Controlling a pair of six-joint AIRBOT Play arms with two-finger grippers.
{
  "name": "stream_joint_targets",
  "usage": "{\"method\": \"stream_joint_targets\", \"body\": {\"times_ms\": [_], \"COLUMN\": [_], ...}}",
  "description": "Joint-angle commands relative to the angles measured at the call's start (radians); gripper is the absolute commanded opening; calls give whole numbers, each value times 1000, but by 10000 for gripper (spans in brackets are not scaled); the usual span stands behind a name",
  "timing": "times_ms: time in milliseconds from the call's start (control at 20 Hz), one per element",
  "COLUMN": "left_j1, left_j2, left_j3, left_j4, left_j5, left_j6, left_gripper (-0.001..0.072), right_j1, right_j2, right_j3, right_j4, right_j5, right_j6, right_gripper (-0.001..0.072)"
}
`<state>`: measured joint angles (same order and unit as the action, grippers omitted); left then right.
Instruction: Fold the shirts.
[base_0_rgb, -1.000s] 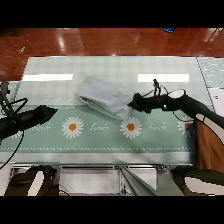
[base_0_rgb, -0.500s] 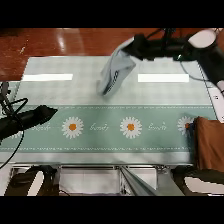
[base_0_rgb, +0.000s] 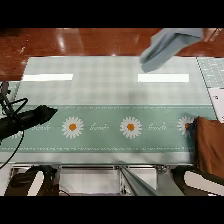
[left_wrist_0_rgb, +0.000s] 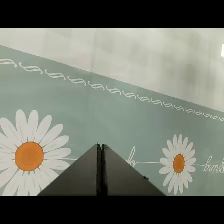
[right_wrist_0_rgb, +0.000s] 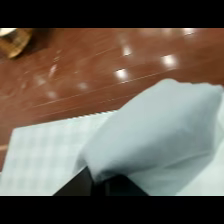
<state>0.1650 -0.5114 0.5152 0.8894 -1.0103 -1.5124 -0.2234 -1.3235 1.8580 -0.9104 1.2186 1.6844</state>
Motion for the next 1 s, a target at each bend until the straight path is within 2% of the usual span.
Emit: {"method": "stream_joint_targets", "body": {"times_ms": [0, 150, 400, 650, 950], "left_j1": [1, 1, 1, 1, 1], "left_j2": [1, 1, 1, 1, 0], "left_j3": [0, 0, 0, 0, 0], "left_j4": [0, 0, 0, 0, 0], "left_j5": [1, 1, 3, 50, 75], "left_j6": [12, 38, 82, 91, 91], "left_gripper": [16, 16, 16, 16, 16], "right_j1": [-184, -265, -381, -549, -811], "right_j2": [58, 94, 158, 344, 618], "right_j3": [13, 12, 12, -213, -658], "right_j4": [-84, -264, -487, -590, -931], "right_j5": [201, 399, 640, 640, 636], "right_j6": [117, 200, 199, 156, 26], "right_gripper": [21, 21, 21, 22, 22]}}
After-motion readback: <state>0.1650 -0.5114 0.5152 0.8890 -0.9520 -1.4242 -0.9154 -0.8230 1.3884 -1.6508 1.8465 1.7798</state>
